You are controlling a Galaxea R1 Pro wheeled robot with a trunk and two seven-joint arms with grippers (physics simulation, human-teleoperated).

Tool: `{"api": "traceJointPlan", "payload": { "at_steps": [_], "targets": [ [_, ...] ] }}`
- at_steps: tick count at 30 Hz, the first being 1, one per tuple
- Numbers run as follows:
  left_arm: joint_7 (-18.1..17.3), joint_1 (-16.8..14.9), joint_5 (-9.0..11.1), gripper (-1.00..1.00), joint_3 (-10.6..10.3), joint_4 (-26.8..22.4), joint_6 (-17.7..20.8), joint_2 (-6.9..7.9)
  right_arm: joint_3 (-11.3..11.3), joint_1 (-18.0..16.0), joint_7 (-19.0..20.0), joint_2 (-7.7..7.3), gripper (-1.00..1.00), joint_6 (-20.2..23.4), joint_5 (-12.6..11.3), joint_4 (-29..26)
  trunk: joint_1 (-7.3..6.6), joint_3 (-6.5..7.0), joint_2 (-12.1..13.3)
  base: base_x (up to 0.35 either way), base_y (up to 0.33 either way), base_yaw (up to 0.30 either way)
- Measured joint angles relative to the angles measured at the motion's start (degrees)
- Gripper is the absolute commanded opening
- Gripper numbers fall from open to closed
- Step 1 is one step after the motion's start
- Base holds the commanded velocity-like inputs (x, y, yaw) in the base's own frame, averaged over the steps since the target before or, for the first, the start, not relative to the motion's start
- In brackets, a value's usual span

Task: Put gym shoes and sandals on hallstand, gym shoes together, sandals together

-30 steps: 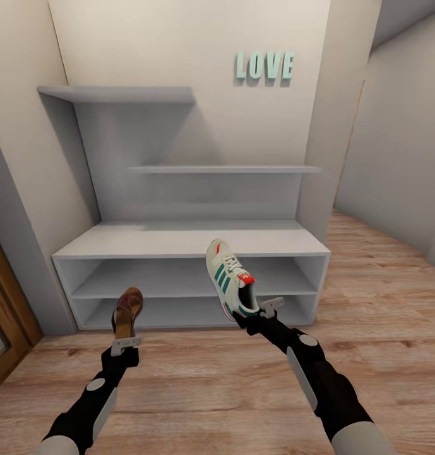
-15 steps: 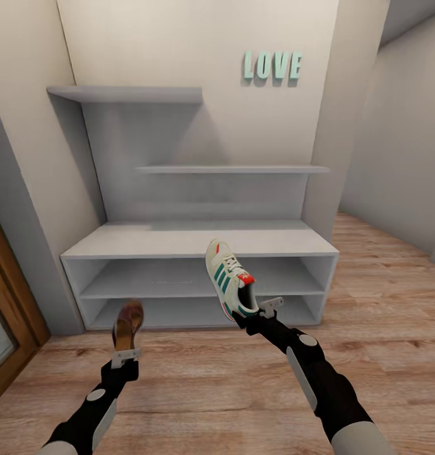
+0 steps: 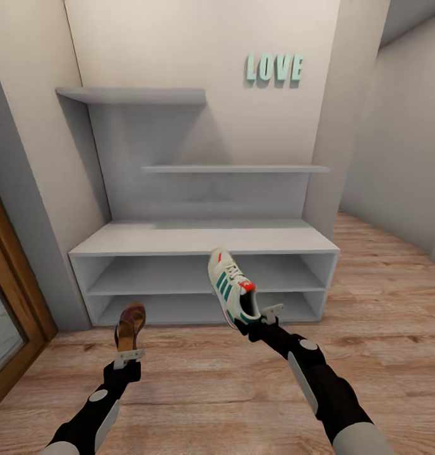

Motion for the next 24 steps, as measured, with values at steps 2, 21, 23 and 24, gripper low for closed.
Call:
{"api": "traceJointPlan", "payload": {
  "at_steps": [2,21,23,24],
  "targets": [
    [0.0,0.0,0.0,-1.00,0.0,0.0,0.0,-0.19,0.0,0.0,0.0,0.01,-1.00,0.0,0.1,1.1,0.00,0.00,0.0,-0.002,0.002,0.000],
    [0.0,0.0,-0.2,-1.00,0.2,0.2,-1.0,0.63,-27.7,0.0,-10.1,-0.22,-1.00,-13.9,-0.6,14.7,0.00,0.00,0.0,0.000,0.000,0.000],
    [0.0,0.0,-0.2,-1.00,0.2,0.2,-1.0,0.67,-38.5,0.0,-10.3,-1.80,-1.00,-14.0,-0.5,14.8,0.00,-0.01,0.0,0.000,0.000,0.000],
    [0.0,0.0,-0.2,-1.00,0.2,0.2,-1.0,0.68,-41.0,0.0,-10.3,-2.88,-1.00,-13.9,-0.5,14.9,0.00,-0.01,0.0,0.000,0.000,0.000]
  ]
}}
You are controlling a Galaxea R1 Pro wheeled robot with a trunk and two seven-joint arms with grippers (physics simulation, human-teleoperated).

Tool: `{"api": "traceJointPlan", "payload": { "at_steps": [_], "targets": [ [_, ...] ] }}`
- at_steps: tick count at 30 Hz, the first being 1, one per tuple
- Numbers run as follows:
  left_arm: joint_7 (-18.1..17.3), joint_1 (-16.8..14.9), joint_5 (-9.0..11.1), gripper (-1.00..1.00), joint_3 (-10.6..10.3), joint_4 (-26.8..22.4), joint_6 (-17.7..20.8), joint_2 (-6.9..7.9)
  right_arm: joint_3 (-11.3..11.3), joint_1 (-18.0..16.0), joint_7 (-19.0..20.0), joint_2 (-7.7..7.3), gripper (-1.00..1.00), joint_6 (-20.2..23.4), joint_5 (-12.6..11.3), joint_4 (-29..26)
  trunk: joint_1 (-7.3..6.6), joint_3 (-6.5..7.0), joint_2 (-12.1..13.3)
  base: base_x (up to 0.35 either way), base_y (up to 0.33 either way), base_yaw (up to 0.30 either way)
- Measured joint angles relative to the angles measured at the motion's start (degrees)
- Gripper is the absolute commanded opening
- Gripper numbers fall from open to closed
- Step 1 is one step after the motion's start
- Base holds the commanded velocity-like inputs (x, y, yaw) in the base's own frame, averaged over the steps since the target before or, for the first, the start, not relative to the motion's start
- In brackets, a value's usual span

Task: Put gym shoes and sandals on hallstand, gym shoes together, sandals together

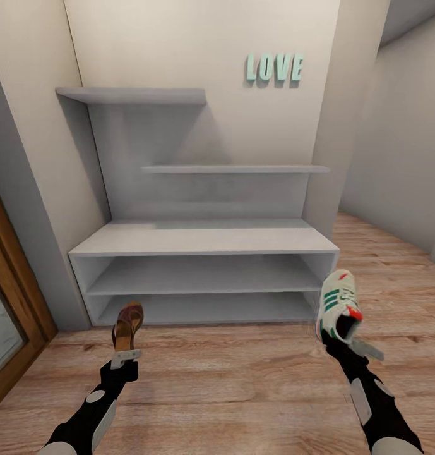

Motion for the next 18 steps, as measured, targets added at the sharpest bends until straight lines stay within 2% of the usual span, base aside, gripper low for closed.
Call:
{"api": "traceJointPlan", "payload": {
  "at_steps": [1,2,3,4,5,6,7,8,9,11,13,14,15,16,18],
  "targets": [
    [0.0,0.0,0.0,-1.00,0.0,0.0,0.0,0.00,-4.2,0.0,0.0,-2.16,-1.00,0.7,0.2,0.2,0.01,0.00,0.0,0.000,0.000,0.000],
    [0.0,0.0,0.0,-1.00,0.0,0.0,0.0,0.01,-9.4,0.0,0.0,-6.44,-1.00,2.0,0.1,0.2,0.00,0.00,0.0,0.000,0.000,0.000],
    [0.0,0.0,0.0,-1.00,0.0,0.0,0.0,0.02,-12.6,0.0,0.0,-10.62,-1.00,3.9,0.1,0.3,0.00,0.00,0.0,0.000,0.000,0.000],
    [0.0,0.0,0.0,-1.00,0.0,0.0,0.1,0.02,-13.7,0.0,0.1,-11.99,-1.00,5.2,0.0,0.3,0.00,0.01,0.0,0.000,0.000,0.000],
    [0.0,0.0,0.0,-1.00,0.0,0.0,0.1,0.01,-15.8,0.0,0.2,-14.59,-1.00,8.0,0.0,0.9,0.01,0.00,0.0,0.000,0.000,0.000],
    [0.0,0.0,0.0,-1.00,0.0,0.0,0.1,-0.01,-18.0,0.0,0.2,-19.29,-1.00,10.8,0.1,0.4,0.00,0.00,0.0,0.000,0.000,0.000],
    [0.0,0.0,-0.1,-1.00,0.0,0.0,0.2,-0.03,-19.6,0.0,0.3,-22.52,-1.00,13.2,0.1,0.4,0.00,0.00,0.0,0.000,0.000,0.000],
    [0.0,0.0,-0.1,-1.00,0.0,0.0,0.2,-0.04,-20.3,0.0,0.3,-23.33,-1.00,14.3,0.0,0.4,0.00,0.01,0.0,0.000,0.000,0.000],
    [0.1,0.0,-0.1,-1.00,-0.1,0.0,0.2,-0.05,-21.7,0.0,0.3,-25.51,-1.00,15.8,0.3,0.6,0.00,0.00,0.0,0.000,0.000,0.000],
    [0.1,0.0,-0.1,-1.00,-0.1,0.1,0.3,-0.08,-23.5,0.0,0.3,-28.89,-1.00,17.2,0.2,0.6,0.00,0.00,0.0,0.000,0.000,0.000],
    [0.1,0.0,-0.1,-1.00,-0.3,0.1,1.0,-0.15,-25.8,0.0,0.3,-33.56,-1.00,18.1,0.1,0.6,-0.01,0.01,0.0,0.000,0.000,0.000],
    [0.1,0.0,-0.1,-1.00,-0.3,0.1,1.4,-0.17,-26.3,0.0,0.3,-34.62,-1.00,18.2,0.1,0.7,0.00,0.01,0.0,0.000,0.000,0.000],
    [0.1,0.0,-0.1,-1.00,-0.3,0.1,2.4,-0.23,-27.3,0.0,0.3,-36.69,-1.00,18.3,0.3,0.9,0.00,0.00,0.0,0.000,0.000,0.000],
    [0.1,-0.1,-0.1,-1.00,-0.3,0.1,4.2,-0.23,-28.4,0.0,0.3,-39.85,-1.00,18.5,0.4,0.9,0.00,0.00,0.0,0.000,0.000,0.000],
    [0.1,-0.2,-0.2,-1.00,-0.3,0.0,6.3,-0.26,-28.9,0.0,0.3,-41.60,-1.00,18.6,0.3,1.0,0.00,0.01,0.0,0.000,0.000,0.000]
  ]
}}
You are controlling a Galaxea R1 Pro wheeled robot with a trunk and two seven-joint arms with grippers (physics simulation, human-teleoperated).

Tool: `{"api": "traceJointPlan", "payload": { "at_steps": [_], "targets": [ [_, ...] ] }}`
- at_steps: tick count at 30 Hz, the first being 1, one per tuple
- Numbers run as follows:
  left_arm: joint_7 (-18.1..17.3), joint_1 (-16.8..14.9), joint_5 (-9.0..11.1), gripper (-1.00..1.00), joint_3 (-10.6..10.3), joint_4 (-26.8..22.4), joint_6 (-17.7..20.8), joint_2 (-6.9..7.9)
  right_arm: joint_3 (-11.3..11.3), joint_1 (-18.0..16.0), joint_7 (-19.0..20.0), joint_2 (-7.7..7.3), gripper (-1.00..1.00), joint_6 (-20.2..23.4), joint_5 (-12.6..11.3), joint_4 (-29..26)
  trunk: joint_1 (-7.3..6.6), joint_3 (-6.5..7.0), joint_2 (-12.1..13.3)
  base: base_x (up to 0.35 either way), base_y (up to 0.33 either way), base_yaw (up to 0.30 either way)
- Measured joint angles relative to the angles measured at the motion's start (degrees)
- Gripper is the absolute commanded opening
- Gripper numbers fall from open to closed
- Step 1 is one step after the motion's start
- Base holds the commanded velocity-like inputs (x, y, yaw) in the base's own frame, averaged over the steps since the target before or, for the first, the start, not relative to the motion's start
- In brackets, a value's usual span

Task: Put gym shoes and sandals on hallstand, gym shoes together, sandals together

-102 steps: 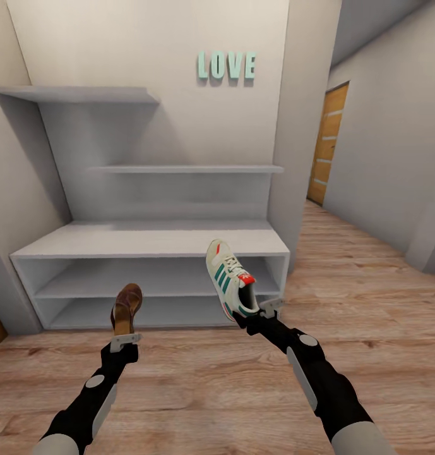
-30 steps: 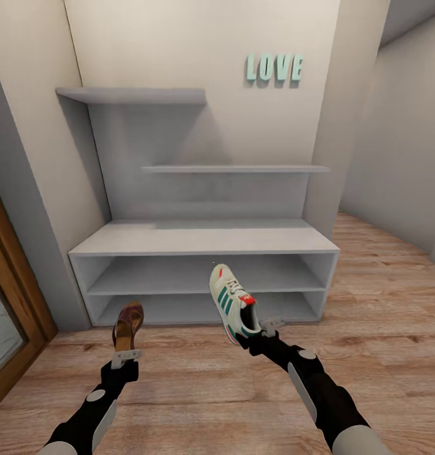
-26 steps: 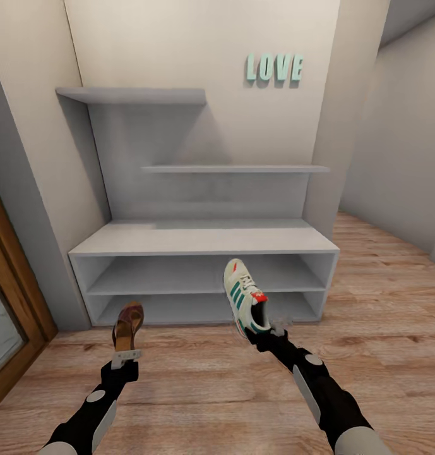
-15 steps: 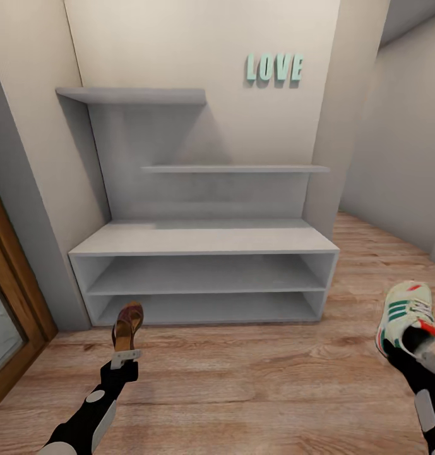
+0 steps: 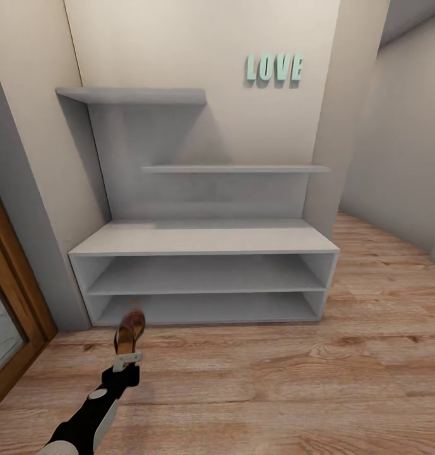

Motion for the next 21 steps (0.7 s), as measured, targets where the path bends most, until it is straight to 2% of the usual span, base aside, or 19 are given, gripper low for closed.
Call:
{"api": "traceJointPlan", "payload": {
  "at_steps": [3,5,9,11,13,21],
  "targets": [
    [0.0,-0.3,0.0,-1.00,0.0,-0.1,3.6,-0.29,-0.4,0.0,0.0,-1.44,-1.00,0.1,0.0,0.1,0.00,0.00,0.0,0.000,0.000,0.000],
    [0.1,-0.4,-0.1,-1.00,0.0,0.0,5.3,-0.35,-0.5,0.0,0.1,-1.63,-1.00,0.1,0.1,0.1,0.00,0.00,0.0,0.000,0.000,0.000],
    [0.1,-1.7,0.0,-1.00,-0.1,-0.2,12.5,-0.63,-0.4,0.1,0.0,-1.78,-1.00,0.1,0.3,0.0,0.00,0.00,0.0,0.000,0.000,0.000],
    [0.2,-3.7,0.0,-1.00,-0.1,-0.3,17.0,-0.97,-0.4,0.0,0.0,-1.81,-1.00,0.1,0.3,0.0,0.00,0.01,0.0,0.000,0.000,0.000],
    [0.2,-5.3,0.0,-1.00,-0.1,-0.4,19.7,-1.11,-0.3,0.0,0.0,-1.82,-1.00,0.1,0.4,0.0,0.00,0.01,0.0,0.000,0.000,0.000],
    [0.2,-6.3,-0.2,-1.00,-0.2,-3.7,21.6,-0.81,-0.3,0.0,0.0,-1.75,-1.00,0.3,0.5,-0.1,0.00,0.00,0.0,0.000,0.000,0.000]
  ]
}}
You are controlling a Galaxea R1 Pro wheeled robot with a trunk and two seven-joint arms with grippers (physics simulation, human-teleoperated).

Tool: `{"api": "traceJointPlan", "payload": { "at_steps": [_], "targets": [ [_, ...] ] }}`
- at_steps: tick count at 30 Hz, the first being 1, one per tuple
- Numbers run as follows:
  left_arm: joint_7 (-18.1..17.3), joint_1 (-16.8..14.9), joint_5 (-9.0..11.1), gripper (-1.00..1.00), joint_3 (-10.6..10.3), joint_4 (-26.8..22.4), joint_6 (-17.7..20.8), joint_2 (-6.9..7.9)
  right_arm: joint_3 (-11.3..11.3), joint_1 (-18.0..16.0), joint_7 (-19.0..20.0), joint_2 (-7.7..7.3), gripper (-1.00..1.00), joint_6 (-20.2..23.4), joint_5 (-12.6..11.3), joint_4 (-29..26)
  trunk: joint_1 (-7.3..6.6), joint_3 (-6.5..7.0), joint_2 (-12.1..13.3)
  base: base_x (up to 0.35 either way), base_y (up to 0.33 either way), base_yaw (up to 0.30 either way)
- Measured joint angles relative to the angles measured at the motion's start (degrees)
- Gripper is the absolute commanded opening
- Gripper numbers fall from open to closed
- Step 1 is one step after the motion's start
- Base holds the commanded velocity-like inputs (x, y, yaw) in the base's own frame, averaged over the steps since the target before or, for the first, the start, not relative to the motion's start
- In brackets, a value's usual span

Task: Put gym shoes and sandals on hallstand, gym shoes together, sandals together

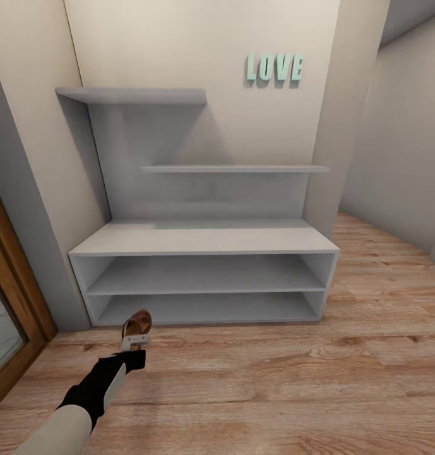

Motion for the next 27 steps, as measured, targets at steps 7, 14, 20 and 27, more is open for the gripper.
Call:
{"api": "traceJointPlan", "payload": {
  "at_steps": [7,14,20,27],
  "targets": [
    [0.0,0.0,0.0,-1.00,0.0,-0.3,0.1,-0.02,0.0,0.0,0.0,0.02,-1.00,0.0,0.0,0.0,0.08,-0.80,0.0,0.000,0.000,0.000],
    [0.0,0.0,0.0,-1.00,0.0,-0.3,0.1,0.02,0.0,0.0,0.0,0.01,-1.00,0.0,-0.1,-0.1,0.26,-2.96,-0.1,0.000,0.000,0.000],
    [0.1,0.0,-0.1,-1.00,0.1,-1.4,0.0,0.06,0.0,0.0,0.0,0.02,-1.00,0.0,0.0,-0.1,0.42,-4.86,-0.2,0.000,0.000,0.000],
    [0.0,0.0,0.0,-1.00,0.2,-6.3,-0.3,0.08,0.0,0.0,0.0,0.02,-1.00,0.0,0.0,-0.1,0.60,-7.08,-0.3,0.000,0.000,0.000]
  ]
}}
